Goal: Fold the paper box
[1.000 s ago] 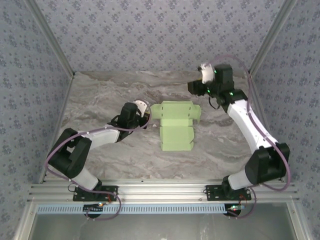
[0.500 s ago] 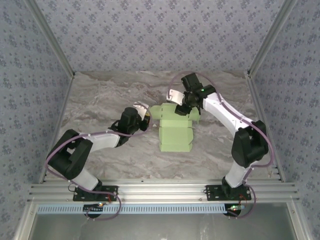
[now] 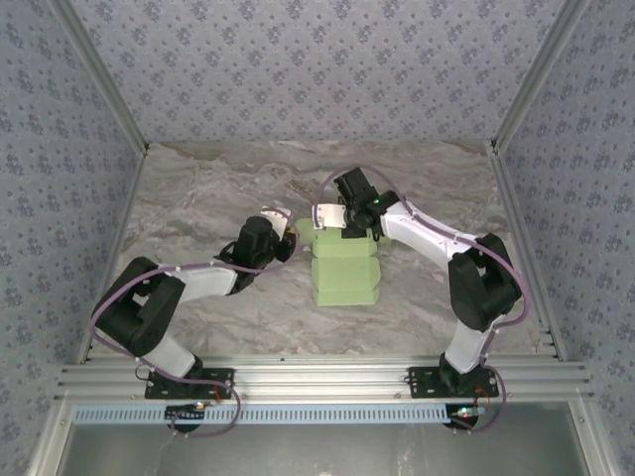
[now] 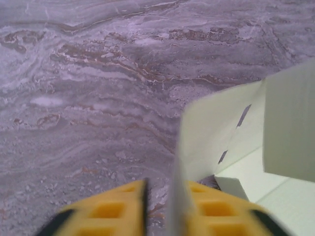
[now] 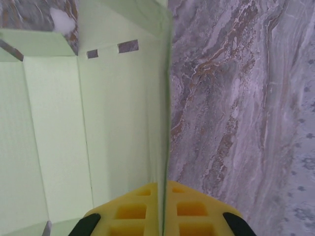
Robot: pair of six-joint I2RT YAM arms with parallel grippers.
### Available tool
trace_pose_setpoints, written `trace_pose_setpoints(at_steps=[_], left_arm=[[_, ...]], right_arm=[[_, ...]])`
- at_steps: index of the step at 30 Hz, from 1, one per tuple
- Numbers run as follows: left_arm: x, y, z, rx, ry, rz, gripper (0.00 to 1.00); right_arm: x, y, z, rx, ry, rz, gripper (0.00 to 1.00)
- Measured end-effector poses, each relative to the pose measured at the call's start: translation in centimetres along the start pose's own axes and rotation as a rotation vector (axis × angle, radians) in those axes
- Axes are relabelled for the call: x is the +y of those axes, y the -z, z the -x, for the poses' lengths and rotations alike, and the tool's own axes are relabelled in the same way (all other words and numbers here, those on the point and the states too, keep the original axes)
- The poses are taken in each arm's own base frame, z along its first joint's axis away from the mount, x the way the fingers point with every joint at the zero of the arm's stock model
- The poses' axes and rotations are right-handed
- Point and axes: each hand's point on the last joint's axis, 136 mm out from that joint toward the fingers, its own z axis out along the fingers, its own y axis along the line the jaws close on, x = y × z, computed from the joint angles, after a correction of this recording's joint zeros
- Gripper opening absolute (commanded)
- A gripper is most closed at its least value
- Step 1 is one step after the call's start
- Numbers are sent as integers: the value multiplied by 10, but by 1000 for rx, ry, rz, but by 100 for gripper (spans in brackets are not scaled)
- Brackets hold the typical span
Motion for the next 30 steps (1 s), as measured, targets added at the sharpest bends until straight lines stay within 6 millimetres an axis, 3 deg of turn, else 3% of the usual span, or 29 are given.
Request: trace_pose_setpoints(at_steps=[5,6,7,14,15,17,21,30], left_arm=[[4,12,-1,-13,75,-9,56],[4,14,1,-22,84,-19,92],[6,17,3,-31,92,-25,99],[7,21,7,-64,82,-55,99],[9,26,4,-72,64,-55,99],[16,37,-10,-72,25,-43,99],[21,36,-31,-30,-57,-49,99],[4,34,-24,-93,-182,-149,98]], right_arm=[[5,-4,-4,20,78,-131,0],[6,-3,-4,22,88,-154,0],[7,-2,-5,26,102,-175,0],[-1,-1,-3,29,143,-268,0],[0,1,-2,-3,145,-319,0],[20,3,-9,-26,181,-330,0],[28,10,-5,-97,235,-374,1],[34,13,-8,-147,269,-328,6]])
